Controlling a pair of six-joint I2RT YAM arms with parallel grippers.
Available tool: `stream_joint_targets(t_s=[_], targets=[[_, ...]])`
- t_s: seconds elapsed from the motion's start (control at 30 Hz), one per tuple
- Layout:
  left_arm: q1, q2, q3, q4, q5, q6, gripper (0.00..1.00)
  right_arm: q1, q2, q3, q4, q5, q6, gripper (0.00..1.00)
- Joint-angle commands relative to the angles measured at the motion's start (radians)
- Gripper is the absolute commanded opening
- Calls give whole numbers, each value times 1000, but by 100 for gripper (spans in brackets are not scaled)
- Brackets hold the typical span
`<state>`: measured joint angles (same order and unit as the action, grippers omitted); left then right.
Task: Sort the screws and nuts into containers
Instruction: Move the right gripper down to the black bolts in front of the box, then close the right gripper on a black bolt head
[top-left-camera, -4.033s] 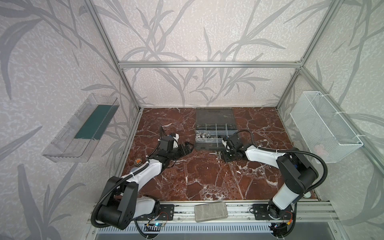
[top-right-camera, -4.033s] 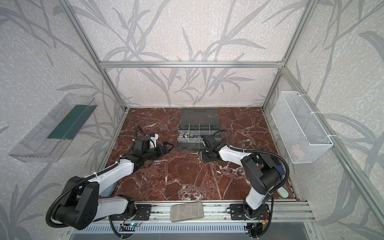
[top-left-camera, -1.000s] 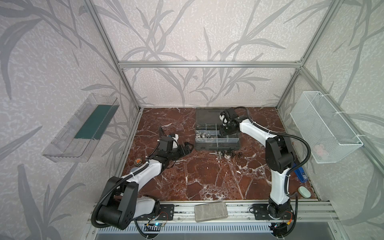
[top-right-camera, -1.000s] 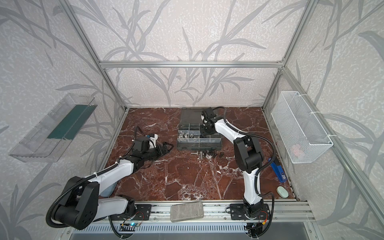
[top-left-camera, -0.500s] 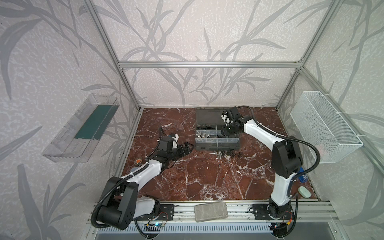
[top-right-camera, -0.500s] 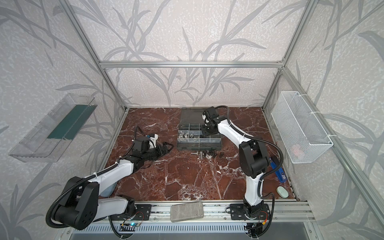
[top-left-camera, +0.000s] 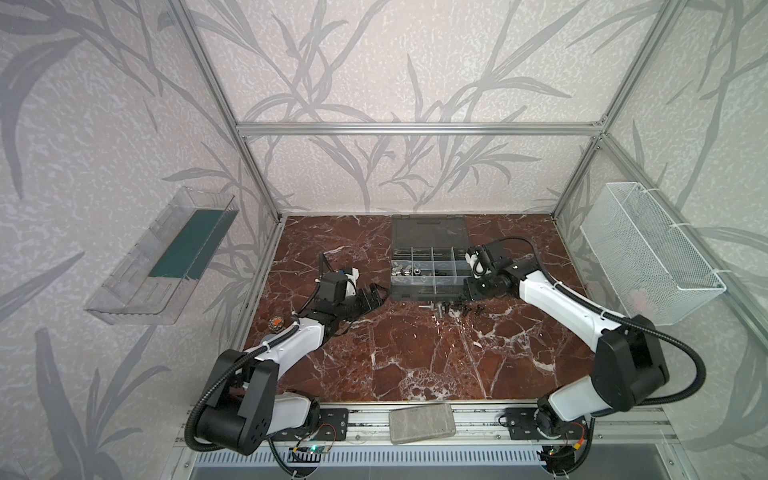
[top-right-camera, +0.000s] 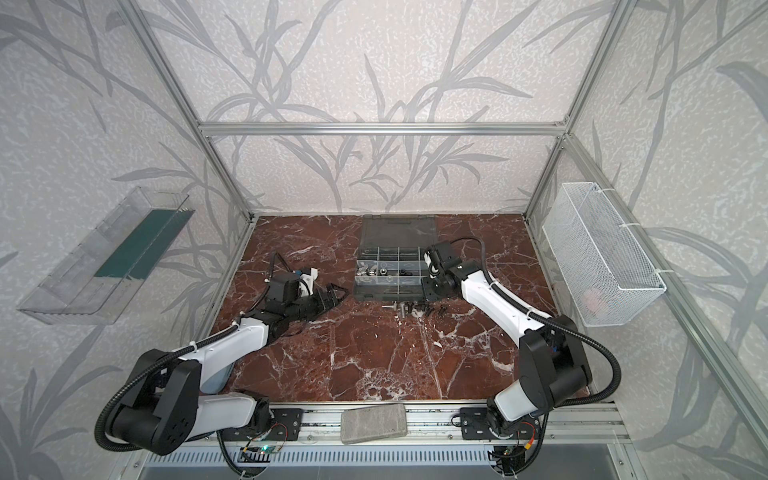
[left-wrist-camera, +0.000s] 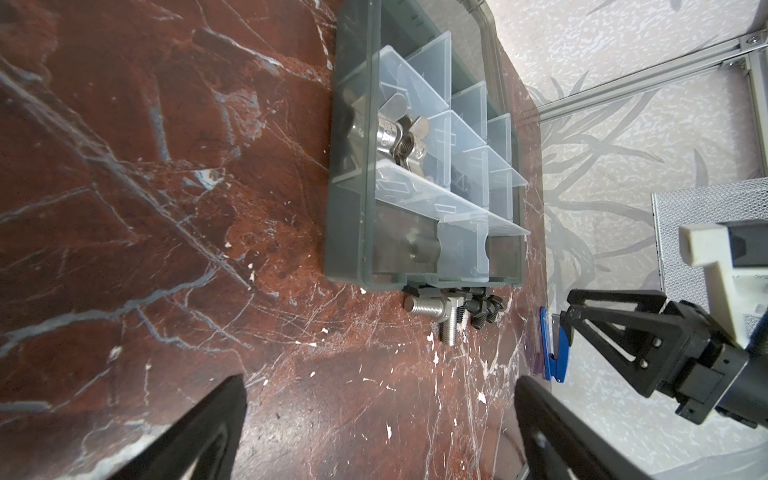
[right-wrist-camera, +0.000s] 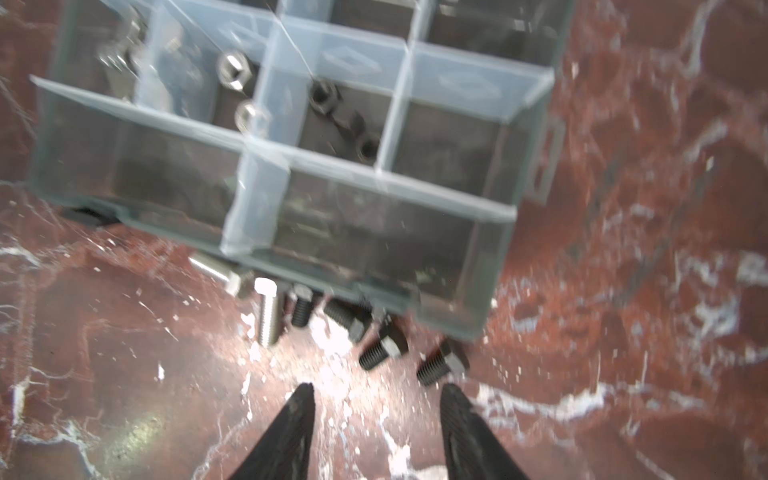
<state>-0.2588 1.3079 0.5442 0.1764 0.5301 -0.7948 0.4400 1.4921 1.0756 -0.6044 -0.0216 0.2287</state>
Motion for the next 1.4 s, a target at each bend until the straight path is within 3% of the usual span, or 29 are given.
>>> stream_joint_targets(t_s=[0.0, 0.33, 1.37], targets=[[0, 23, 44, 33, 30, -19, 98, -3, -71, -72, 2, 39, 72, 51], [-3, 53, 54, 57, 46, -29, 98, -6, -98, -256, 99, 88, 195, 51], [-3, 41, 48, 32, 27, -14, 98, -70, 130, -190, 244, 58, 204, 50]])
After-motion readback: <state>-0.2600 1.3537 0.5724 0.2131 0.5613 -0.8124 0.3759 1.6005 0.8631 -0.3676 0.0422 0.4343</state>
